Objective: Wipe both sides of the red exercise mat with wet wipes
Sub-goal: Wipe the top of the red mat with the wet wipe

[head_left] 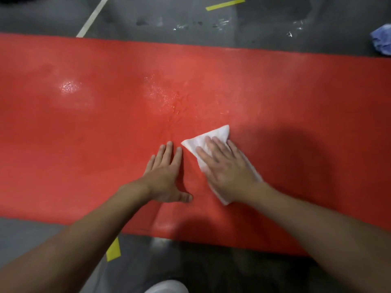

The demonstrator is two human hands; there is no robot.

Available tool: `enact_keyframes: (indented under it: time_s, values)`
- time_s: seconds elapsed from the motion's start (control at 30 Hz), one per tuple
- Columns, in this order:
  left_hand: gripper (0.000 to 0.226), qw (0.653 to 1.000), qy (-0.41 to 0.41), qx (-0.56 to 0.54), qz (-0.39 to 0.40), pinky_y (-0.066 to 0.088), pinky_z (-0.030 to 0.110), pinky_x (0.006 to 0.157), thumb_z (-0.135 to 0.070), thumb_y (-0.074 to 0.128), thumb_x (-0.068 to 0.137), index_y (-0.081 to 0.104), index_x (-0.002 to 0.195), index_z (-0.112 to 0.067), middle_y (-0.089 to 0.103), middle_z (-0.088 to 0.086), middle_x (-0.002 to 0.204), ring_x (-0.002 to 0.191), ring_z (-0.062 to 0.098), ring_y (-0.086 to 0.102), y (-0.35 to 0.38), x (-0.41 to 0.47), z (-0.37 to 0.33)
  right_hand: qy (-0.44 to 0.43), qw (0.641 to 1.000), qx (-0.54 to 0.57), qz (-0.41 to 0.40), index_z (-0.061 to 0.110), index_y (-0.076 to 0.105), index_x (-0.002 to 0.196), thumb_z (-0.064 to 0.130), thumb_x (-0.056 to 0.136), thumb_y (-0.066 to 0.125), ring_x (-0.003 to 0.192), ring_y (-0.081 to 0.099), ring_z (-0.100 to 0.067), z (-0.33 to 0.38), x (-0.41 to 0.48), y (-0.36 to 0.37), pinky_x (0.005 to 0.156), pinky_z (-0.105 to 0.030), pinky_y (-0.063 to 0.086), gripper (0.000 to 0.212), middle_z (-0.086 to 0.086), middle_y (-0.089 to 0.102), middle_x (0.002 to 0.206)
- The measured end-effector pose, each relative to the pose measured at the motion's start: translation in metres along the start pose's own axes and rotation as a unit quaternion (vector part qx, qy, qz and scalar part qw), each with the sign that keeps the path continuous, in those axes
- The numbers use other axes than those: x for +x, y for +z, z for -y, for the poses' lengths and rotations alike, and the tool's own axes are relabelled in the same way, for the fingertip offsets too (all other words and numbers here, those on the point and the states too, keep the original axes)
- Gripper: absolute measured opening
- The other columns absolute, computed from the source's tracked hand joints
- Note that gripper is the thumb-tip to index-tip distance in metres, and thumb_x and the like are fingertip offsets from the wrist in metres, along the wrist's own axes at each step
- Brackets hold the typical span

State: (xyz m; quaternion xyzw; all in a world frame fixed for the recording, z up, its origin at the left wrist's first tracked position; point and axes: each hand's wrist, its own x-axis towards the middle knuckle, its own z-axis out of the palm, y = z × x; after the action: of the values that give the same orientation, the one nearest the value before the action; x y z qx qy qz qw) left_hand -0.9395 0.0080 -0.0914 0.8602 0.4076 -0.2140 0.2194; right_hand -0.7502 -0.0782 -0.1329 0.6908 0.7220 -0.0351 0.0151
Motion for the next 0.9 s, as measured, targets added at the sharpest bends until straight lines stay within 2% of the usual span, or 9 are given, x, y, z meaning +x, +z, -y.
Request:
enact_keyframes:
  time_s: [0.03,0.13,0.17,0.33,0.47,0.53,0.63,0.77,0.9]
  values:
    - [0.14,1.0,0.007,0.007,0.011,-0.009,0.039,0.119,-0.067,0.076,0.065,-0.028,0.15,-0.023,-0.042,0.006,0.152,0.143,0.022,-0.034,0.0,-0.003,0.003,-0.006,1.0,0.001,-0.002,0.026,0.033,0.154,0.041,0.1,0.021,0.15,0.021,-0.021,-0.016,-0.001,-0.004,0.121,-0.045,0.016,0.057,-0.005,0.026,0.162]
    - [0.137,1.0,0.012,0.021,-0.006,-0.007,0.04,0.12,-0.061,0.078,0.067,-0.024,0.152,-0.026,-0.037,0.006,0.155,0.145,0.024,-0.03,0.003,-0.012,0.006,0.21,0.977,0.027,-0.017,0.024,0.026,0.156,0.04,0.102,0.025,0.152,0.012,-0.018,-0.01,-0.007,-0.002,0.123,-0.044,0.006,0.056,-0.003,0.018,0.165]
    - [0.135,0.999,0.006,0.026,-0.021,-0.005,0.041,0.121,-0.058,0.079,0.069,-0.022,0.153,-0.025,-0.035,0.007,0.157,0.146,0.024,-0.027,0.004,-0.014,0.002,0.233,0.972,0.023,-0.018,0.022,0.022,0.157,0.04,0.101,0.024,0.152,0.01,-0.021,0.01,-0.008,0.002,0.122,-0.047,0.006,0.059,-0.005,0.016,0.165]
    - [0.121,0.995,-0.023,0.068,-0.073,0.013,0.044,0.119,-0.061,0.071,0.074,-0.011,0.155,-0.026,-0.013,0.008,0.162,0.149,0.029,-0.007,0.008,-0.027,-0.005,0.018,1.0,0.007,0.012,0.027,0.022,0.157,0.044,0.101,0.017,0.153,0.009,-0.018,0.011,-0.028,-0.003,0.122,-0.045,0.009,0.058,-0.004,0.016,0.165]
    - [0.112,0.994,-0.031,0.074,-0.07,0.015,0.045,0.117,-0.062,0.064,0.081,-0.01,0.155,-0.025,-0.009,0.008,0.162,0.148,0.03,-0.003,0.014,-0.033,-0.006,0.219,0.975,0.037,-0.006,0.019,0.022,0.157,0.043,0.097,0.017,0.153,0.008,-0.023,0.05,-0.042,0.002,0.122,-0.049,0.007,0.064,-0.01,0.015,0.165]
    - [0.112,0.995,-0.03,0.076,-0.065,0.016,0.047,0.116,-0.061,0.065,0.08,-0.008,0.155,-0.023,-0.008,0.01,0.162,0.148,0.03,-0.002,0.011,-0.03,-0.011,0.139,0.989,0.046,-0.008,0.018,0.025,0.156,0.044,0.097,0.023,0.152,0.011,-0.027,0.078,-0.054,0.004,0.121,-0.051,0.011,0.065,-0.014,0.018,0.163]
    - [0.112,0.997,-0.025,0.048,-0.056,0.016,0.046,0.117,-0.059,0.067,0.079,-0.007,0.156,-0.025,-0.01,0.006,0.163,0.149,0.028,-0.003,0.009,-0.032,-0.006,0.033,0.999,0.035,-0.013,0.023,0.036,0.153,0.042,0.099,0.03,0.151,0.017,-0.02,0.046,-0.062,0.001,0.121,-0.046,0.016,0.057,-0.007,0.025,0.163]
    - [0.124,0.999,-0.005,0.027,0.026,0.004,0.04,0.12,-0.046,0.077,0.077,-0.017,0.154,-0.024,-0.027,0.008,0.159,0.149,0.027,-0.018,0.006,-0.033,0.005,0.222,0.973,0.058,-0.022,0.016,0.03,0.154,0.039,0.097,0.024,0.151,0.018,-0.027,0.072,-0.07,0.005,0.121,-0.052,0.014,0.062,-0.014,0.024,0.162]
    - [0.121,0.999,-0.009,-0.017,0.033,0.007,0.033,0.121,-0.034,0.081,0.075,-0.007,0.156,-0.014,-0.018,0.017,0.161,0.15,0.032,-0.008,-0.008,-0.03,0.004,0.013,0.999,0.03,-0.01,0.015,0.033,0.153,0.039,0.098,0.028,0.151,0.016,-0.026,0.083,-0.074,0.008,0.122,-0.048,0.012,0.06,-0.014,0.023,0.162]
